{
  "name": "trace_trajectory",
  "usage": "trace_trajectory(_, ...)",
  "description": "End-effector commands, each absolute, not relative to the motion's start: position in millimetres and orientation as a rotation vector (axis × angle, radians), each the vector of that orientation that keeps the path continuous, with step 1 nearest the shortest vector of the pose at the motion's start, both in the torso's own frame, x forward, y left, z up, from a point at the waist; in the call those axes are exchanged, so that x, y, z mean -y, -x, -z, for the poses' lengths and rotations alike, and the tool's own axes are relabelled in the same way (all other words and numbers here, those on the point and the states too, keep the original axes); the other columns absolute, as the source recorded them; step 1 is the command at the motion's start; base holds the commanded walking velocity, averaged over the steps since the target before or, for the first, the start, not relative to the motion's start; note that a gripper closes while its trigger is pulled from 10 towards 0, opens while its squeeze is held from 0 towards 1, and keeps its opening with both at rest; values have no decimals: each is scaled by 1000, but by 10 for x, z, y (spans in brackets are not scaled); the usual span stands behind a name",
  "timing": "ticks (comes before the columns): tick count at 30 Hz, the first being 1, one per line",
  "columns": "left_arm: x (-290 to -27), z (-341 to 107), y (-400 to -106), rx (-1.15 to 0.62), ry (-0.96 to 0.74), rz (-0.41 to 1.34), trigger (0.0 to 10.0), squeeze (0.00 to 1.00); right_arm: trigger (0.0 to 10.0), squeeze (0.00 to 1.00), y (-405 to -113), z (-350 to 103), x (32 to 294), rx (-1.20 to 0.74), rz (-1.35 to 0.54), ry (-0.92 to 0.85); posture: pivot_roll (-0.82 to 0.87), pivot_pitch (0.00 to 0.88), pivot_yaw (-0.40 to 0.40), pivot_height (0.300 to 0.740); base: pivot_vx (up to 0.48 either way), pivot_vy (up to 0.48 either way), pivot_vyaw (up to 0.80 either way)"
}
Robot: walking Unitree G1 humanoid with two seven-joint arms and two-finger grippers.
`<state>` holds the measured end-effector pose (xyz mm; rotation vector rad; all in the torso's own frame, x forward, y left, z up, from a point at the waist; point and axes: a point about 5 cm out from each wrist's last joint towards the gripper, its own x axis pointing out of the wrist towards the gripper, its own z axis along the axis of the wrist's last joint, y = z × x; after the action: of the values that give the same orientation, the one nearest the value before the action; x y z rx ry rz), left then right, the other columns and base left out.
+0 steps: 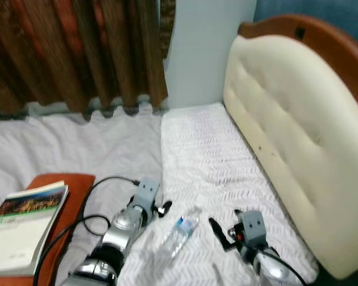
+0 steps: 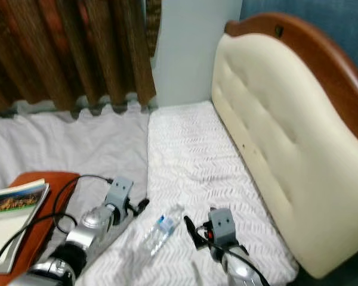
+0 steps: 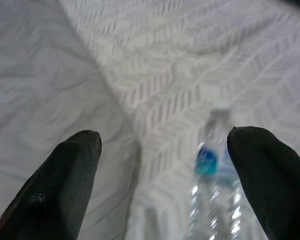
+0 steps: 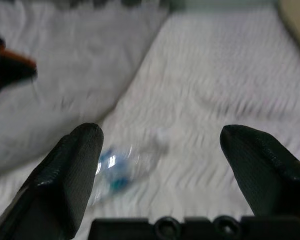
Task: Clean up the room
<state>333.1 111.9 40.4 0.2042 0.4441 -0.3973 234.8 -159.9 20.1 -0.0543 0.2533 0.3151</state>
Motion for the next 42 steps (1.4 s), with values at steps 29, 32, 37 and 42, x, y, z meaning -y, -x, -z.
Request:
trace_trajectory(29, -1340, -633, -3536, -274, -526, 199, 10000, 0, 10000, 0, -1212, -748, 848, -229, -586, 74, -425, 672, -43, 740, 0, 0, 0)
trace_trajectory(32, -1427, -640, -3545, -283, -535, 171, 10000, 0, 10000, 0, -1149, -752, 863, -249, -584, 76, -429, 683, -53, 740, 0, 0, 0)
trace_trajectory(37, -1555, -534, -3487, -376, -436, 127, 10000, 0, 10000, 0, -1097, -781, 834, -259, -591, 67, -434, 688, -62, 740, 0, 0, 0)
trace_trajectory(42, -1624, -499, -3465, -409, -387, 95, 10000, 0, 10000, 0, -1094, -808, 799, -254, -607, 61, -443, 696, -71, 740, 0, 0, 0)
